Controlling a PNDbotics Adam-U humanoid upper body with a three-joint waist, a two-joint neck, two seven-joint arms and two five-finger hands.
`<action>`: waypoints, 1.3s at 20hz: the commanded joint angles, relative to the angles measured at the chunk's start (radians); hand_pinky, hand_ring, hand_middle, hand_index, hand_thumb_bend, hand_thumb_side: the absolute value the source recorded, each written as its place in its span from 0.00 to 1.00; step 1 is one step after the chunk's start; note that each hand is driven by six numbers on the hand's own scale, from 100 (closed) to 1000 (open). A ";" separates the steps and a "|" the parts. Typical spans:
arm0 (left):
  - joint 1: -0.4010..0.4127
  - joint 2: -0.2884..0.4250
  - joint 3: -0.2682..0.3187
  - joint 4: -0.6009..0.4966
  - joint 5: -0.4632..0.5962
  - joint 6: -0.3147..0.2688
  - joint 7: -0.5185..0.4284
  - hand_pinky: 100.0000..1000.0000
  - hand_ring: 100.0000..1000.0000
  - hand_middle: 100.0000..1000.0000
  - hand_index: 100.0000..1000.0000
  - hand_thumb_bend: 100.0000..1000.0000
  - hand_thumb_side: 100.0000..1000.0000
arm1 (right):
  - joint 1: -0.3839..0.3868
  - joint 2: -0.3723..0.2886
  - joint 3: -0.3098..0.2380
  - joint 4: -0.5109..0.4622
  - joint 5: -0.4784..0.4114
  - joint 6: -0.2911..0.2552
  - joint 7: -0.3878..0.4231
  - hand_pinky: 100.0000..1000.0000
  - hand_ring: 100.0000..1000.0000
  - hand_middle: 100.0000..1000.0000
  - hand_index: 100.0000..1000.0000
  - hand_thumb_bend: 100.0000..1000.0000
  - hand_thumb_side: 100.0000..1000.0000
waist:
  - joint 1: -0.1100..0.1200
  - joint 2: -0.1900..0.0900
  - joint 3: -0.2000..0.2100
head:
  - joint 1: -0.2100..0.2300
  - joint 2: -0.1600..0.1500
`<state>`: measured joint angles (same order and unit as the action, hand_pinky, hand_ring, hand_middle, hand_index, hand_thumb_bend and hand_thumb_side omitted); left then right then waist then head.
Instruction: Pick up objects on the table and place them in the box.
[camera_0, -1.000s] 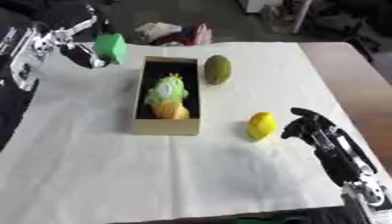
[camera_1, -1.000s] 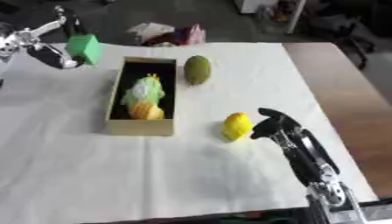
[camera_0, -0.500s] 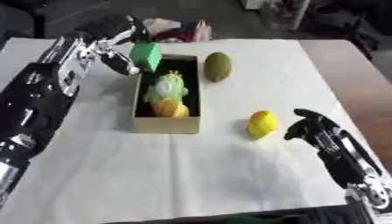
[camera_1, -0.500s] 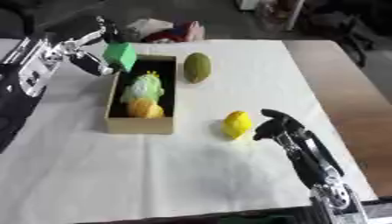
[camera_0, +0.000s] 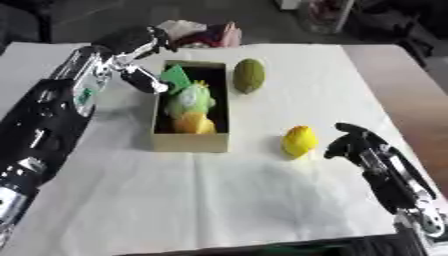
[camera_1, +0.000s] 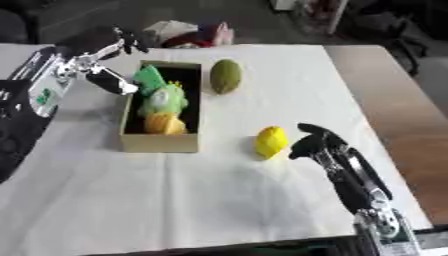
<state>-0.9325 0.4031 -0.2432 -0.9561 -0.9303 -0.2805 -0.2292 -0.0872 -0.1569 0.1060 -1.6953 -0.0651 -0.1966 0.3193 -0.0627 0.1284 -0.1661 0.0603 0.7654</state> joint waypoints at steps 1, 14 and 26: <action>-0.014 0.023 0.007 -0.031 0.034 0.000 0.012 0.73 0.66 0.70 0.79 0.41 0.30 | -0.009 -0.009 -0.003 -0.012 -0.003 -0.003 0.002 0.72 0.57 0.54 0.84 0.00 0.70 | 0.004 -0.012 0.001 | -0.005 0.005; 0.265 0.250 0.099 -0.640 0.610 0.145 0.115 0.71 0.59 0.63 0.73 0.22 0.26 | -0.060 -0.067 -0.043 -0.011 0.039 -0.022 -0.025 0.72 0.57 0.54 0.86 0.00 0.65 | 0.026 -0.016 0.050 | -0.049 0.005; 0.709 0.153 0.216 -0.957 0.793 0.244 0.185 0.70 0.57 0.60 0.71 0.15 0.38 | -0.261 -0.354 -0.005 0.138 0.220 -0.161 0.087 0.75 0.66 0.64 0.92 0.00 0.35 | 0.012 -0.017 0.109 | -0.084 0.005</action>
<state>-0.2173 0.5559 -0.0454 -1.8823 -0.1493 -0.0440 -0.0484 -0.3333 -0.4567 0.1009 -1.5621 0.1357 -0.3403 0.3905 -0.0541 0.1252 -0.0551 -0.0164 0.7654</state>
